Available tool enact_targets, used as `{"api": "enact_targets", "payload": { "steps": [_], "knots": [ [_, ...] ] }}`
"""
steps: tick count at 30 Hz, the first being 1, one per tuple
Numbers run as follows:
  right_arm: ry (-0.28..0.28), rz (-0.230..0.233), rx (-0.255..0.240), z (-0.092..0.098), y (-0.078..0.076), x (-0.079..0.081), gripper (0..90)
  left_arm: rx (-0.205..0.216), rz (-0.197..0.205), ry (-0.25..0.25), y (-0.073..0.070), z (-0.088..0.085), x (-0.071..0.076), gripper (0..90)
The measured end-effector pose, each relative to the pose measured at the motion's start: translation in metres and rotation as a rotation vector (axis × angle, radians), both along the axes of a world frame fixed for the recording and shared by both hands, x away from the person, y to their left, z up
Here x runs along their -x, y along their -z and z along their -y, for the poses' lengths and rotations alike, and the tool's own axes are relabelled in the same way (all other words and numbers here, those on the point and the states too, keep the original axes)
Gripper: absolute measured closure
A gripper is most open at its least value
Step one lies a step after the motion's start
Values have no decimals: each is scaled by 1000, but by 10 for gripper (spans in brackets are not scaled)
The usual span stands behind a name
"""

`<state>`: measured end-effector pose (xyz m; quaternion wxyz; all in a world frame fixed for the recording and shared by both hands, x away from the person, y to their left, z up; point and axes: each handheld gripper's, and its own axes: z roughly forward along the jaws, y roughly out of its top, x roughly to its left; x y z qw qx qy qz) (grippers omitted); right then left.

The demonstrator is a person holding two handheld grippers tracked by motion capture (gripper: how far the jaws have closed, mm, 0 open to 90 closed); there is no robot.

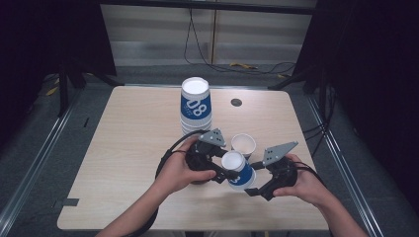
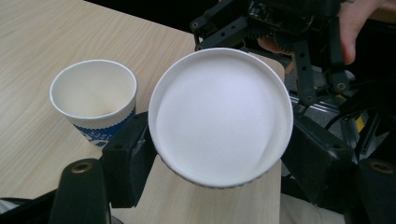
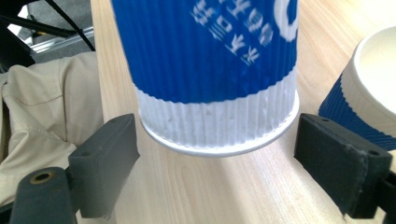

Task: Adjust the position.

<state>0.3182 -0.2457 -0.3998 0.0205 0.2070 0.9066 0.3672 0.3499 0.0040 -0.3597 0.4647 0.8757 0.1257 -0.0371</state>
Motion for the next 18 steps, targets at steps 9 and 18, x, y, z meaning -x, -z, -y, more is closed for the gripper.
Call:
{"api": "enact_targets", "payload": {
  "steps": [9, 18],
  "knots": [
    [-1, 22, -24, 3, -5, 2, 128, 4, -4, 5, 2, 6, 1, 290],
    [17, 45, -46, 11, -10, 7, 127, 5, -4, 6, 5, 15, 2, 290]
  ]
}}
